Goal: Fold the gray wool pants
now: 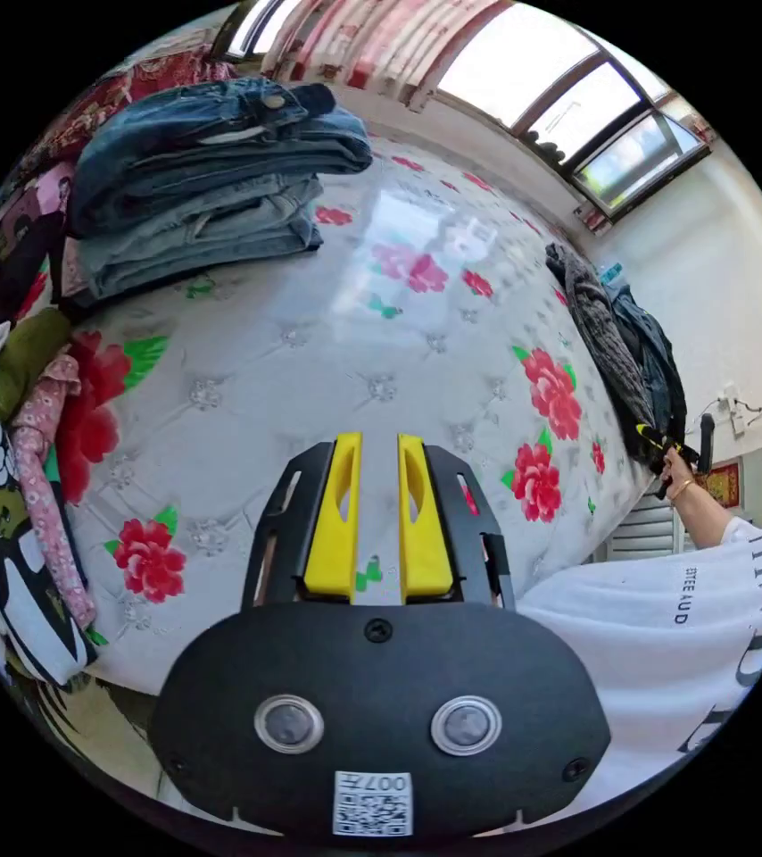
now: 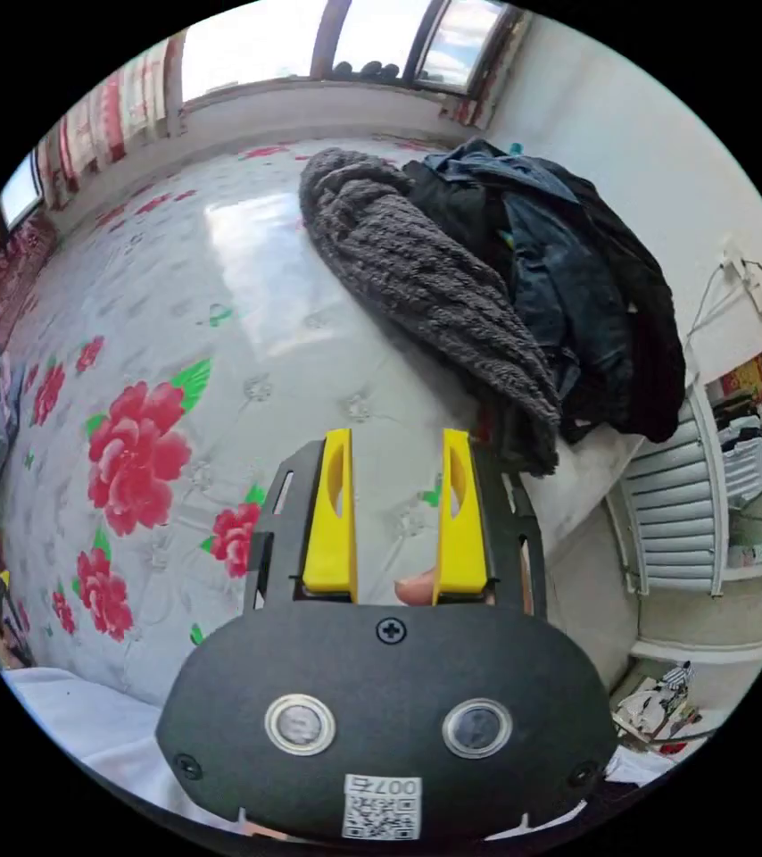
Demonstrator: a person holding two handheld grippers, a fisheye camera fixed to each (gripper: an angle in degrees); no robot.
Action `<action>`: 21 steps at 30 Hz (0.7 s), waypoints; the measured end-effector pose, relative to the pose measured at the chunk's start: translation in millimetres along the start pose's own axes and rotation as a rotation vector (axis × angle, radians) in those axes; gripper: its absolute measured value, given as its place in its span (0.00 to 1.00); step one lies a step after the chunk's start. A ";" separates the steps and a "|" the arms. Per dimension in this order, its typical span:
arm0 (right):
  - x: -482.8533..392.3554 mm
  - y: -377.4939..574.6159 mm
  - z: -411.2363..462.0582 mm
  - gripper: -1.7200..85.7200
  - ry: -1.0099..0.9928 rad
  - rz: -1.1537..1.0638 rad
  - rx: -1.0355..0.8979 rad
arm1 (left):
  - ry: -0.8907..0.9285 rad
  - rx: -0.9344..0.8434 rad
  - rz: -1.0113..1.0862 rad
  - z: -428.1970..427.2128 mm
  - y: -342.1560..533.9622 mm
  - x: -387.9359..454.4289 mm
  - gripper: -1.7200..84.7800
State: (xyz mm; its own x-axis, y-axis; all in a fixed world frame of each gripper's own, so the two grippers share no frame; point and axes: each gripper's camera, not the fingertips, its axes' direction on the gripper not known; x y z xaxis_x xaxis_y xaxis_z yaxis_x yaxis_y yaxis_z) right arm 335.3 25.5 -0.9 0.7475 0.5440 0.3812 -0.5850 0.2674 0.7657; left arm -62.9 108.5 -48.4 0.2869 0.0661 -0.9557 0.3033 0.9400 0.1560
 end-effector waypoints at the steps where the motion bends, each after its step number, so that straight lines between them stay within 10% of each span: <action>1: 28.8 -4.6 1.2 0.13 0.044 0.060 0.004 | 0.004 -0.013 0.010 3.9 -0.7 7.8 0.10; 10: 94.7 -38.5 69.1 0.07 -0.007 0.092 -0.201 | 0.040 -0.107 0.135 32.2 -25.9 100.0 0.09; 21: -200.5 89.6 -69.6 0.02 -0.926 -0.679 0.019 | 0.113 0.016 0.041 -1.5 -7.6 98.5 0.11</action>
State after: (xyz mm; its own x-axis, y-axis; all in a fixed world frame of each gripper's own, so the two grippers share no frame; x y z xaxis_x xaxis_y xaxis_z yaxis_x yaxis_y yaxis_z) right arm 111.1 -4.3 -44.8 0.8563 -0.5035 0.1152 0.0266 0.2657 0.9637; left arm -38.4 108.3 -144.2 0.1959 0.1427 -0.9702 0.3085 0.9302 0.1991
